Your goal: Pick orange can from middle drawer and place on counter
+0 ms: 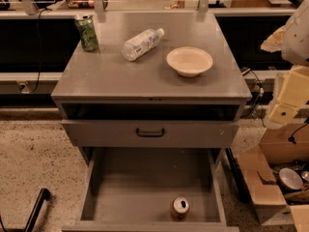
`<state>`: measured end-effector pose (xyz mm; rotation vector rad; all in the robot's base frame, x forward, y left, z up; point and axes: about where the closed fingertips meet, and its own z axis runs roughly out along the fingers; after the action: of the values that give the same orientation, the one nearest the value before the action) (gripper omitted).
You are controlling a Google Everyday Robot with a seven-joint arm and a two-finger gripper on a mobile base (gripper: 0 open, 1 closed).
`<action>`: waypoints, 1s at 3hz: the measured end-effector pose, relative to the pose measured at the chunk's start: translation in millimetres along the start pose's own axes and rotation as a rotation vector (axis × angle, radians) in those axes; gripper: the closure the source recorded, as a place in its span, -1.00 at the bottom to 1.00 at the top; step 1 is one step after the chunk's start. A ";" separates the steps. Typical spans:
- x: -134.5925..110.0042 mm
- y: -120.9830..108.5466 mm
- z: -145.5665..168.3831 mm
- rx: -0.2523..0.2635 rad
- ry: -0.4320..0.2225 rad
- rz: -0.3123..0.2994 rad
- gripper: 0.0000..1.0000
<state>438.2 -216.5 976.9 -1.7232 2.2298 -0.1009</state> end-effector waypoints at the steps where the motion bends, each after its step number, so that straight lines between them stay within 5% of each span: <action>1: 0.0 0.0 0.1 0.000 0.000 0.000 -1.00; 2: 4.6 0.1 25.1 -0.036 0.014 -0.037 -1.00; 3: 26.5 15.2 88.4 -0.104 -0.015 -0.064 -1.00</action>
Offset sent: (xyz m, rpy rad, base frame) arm 0.0141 -0.0044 -0.0641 -0.0394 0.1004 0.0937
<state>444.1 -225.4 884.0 -1.8434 2.2052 0.0132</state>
